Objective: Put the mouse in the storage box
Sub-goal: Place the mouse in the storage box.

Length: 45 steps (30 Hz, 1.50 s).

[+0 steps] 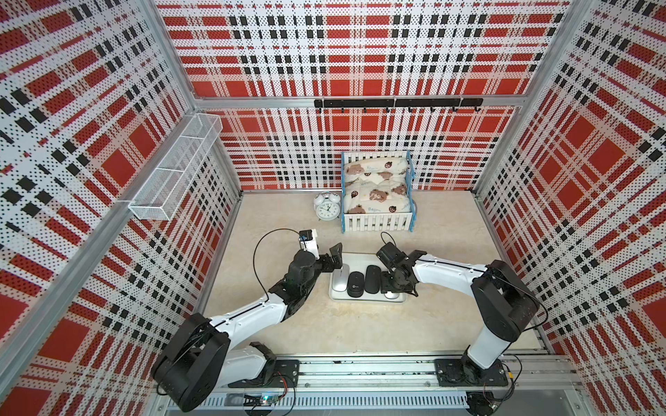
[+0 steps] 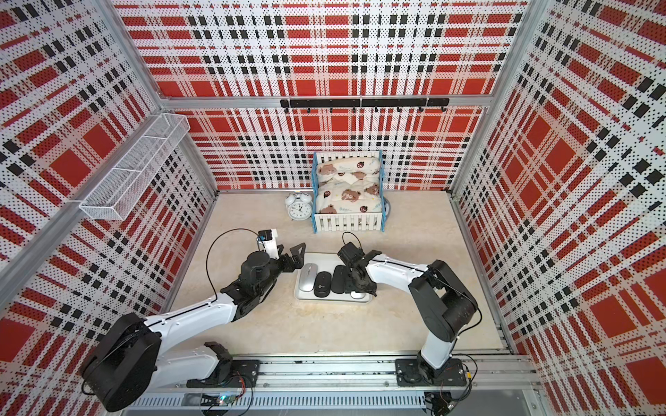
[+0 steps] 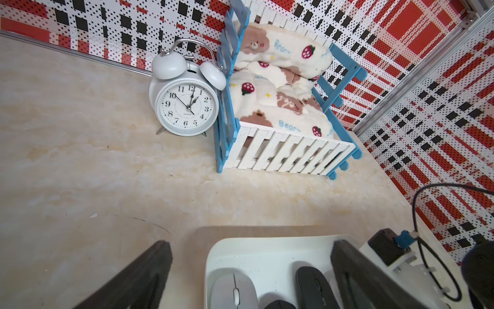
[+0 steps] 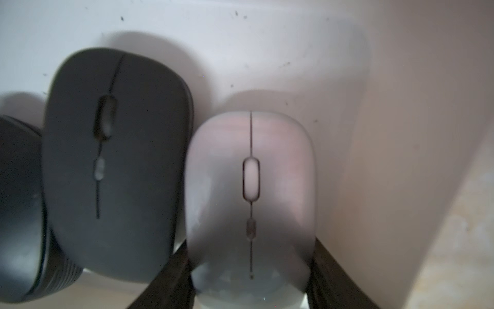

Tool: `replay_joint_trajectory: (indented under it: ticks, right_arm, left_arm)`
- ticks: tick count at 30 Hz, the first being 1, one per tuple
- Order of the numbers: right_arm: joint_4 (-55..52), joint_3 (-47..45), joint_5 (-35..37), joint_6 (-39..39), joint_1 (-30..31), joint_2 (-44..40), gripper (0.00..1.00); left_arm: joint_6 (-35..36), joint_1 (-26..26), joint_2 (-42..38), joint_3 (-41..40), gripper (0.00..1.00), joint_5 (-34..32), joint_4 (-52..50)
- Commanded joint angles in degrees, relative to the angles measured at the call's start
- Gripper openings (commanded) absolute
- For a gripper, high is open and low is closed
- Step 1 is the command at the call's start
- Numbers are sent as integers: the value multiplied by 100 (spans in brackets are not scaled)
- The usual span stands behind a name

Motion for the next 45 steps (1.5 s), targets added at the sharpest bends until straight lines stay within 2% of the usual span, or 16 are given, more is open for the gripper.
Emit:
replay_joint_trajectory:
  ticks: [1,10,16,22,26,30,34,38,42,45]
  right_arm:
    - [-23,117,147,80,108,346,48]
    - [-288,336,512,31,139,313,51]
    - [-186,368,461,-130,148,205,61]
    - [-251,460,609,-257,148,-68,66]
    - [-264,498,550,-324,148,-231,70]
    - [-125,485,293,-401,148,-602,78]
    - [-223,694,229,-493,148,-981,79]
    - [-149,935,990,-1031,115,-1809,85]
    - [930,592,1921,-2120,-43,-2528,87]
    - [1650,368,2698,-2605,-314,-2753,89]
  left_arm:
    - [24,-23,-221,6,99,-124,27]
    - [81,-23,-268,57,99,-181,-90]
    - [103,-58,-170,110,99,-228,-90]
    - [121,-77,-105,153,99,-244,-90]
    - [121,-84,-68,200,99,-249,-97]
    - [121,-85,-78,251,99,-241,-95]
    - [151,-85,-126,311,99,-254,-99]
    - [279,-33,-306,496,99,-336,-173]
    - [494,12,-413,899,99,-456,-200]
    - [771,-4,-440,1369,99,-800,-374]
